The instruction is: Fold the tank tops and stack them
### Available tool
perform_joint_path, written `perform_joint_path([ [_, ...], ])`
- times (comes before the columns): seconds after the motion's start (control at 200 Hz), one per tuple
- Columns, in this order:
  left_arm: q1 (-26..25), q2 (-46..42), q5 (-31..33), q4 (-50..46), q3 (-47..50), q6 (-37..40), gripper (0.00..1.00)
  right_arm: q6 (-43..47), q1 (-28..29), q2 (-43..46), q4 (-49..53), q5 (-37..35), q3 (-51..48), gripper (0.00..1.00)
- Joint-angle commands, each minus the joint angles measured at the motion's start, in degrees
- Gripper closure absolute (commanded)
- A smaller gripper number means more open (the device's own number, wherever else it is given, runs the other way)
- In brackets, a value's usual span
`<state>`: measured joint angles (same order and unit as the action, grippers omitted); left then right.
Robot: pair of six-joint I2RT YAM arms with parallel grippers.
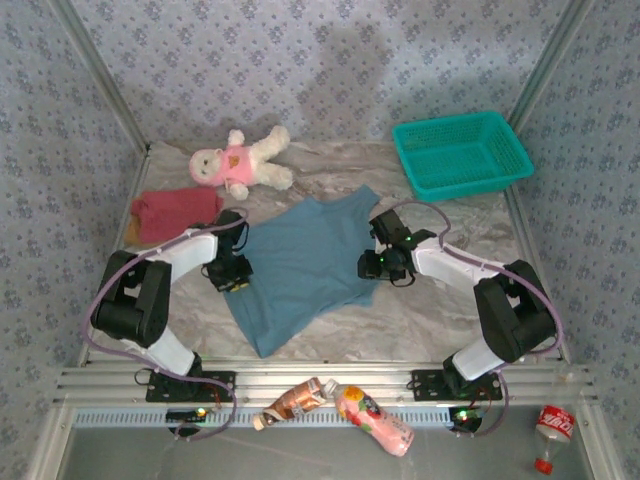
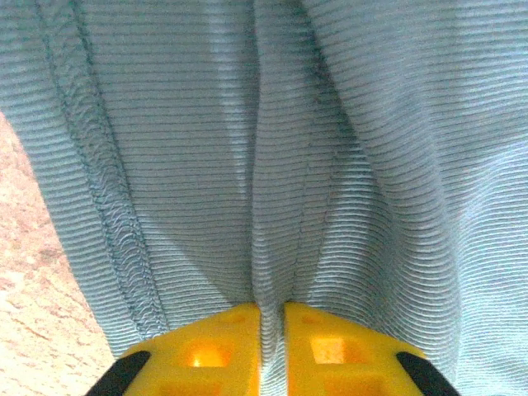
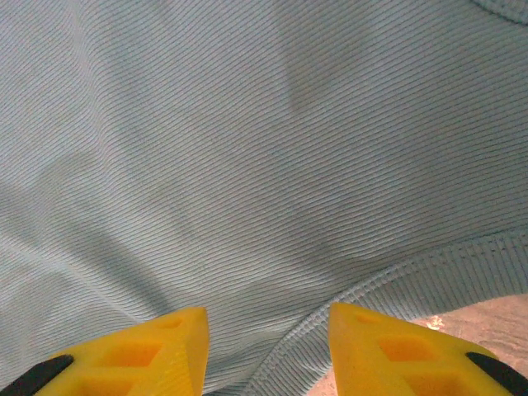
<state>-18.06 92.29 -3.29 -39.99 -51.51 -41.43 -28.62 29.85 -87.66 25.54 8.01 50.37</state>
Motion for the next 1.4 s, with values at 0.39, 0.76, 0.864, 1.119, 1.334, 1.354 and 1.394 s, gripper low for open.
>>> perform_joint_path([
  [0.39, 0.11, 0.19, 2.87, -5.1, -2.54, 3.16, 0.88, 0.28, -0.51, -1.57, -2.51, 0.64, -2.81, 0.57],
  [0.76, 0.14, 1.14, 2.31, -4.48, -4.13, 3.56, 0.85, -0.58, -0.49, -1.31, -3.16, 0.94, -4.13, 0.58],
  [0.864, 0.31, 1.61, 2.5, -4.61, -4.22, 3.92, 0.87, -0.73, -0.49, -1.47, -3.32, 1.11, -4.06, 0.58],
  [1.119, 0.42, 2.98, 2.67, -4.69, -4.41, 5.1, 0.91, -0.72, -0.49, -1.68, -3.14, 1.44, -3.84, 0.58],
  [1.334, 0.96, 1.05, 5.05, -9.37, -5.41, 6.26, 1.0, -0.57, -0.71, -1.66, -2.89, 1.35, -4.47, 0.58],
  [1.354, 1.03, 0.74, 5.11, -9.89, -5.29, 6.37, 1.0, -0.7, -0.75, -1.77, -2.99, 1.39, -4.57, 0.58],
  [1.394, 1.18, 0.06, 5.28, -11.34, -4.96, 6.45, 1.0, -0.93, -0.91, -1.94, -3.15, 1.33, -4.73, 0.58],
])
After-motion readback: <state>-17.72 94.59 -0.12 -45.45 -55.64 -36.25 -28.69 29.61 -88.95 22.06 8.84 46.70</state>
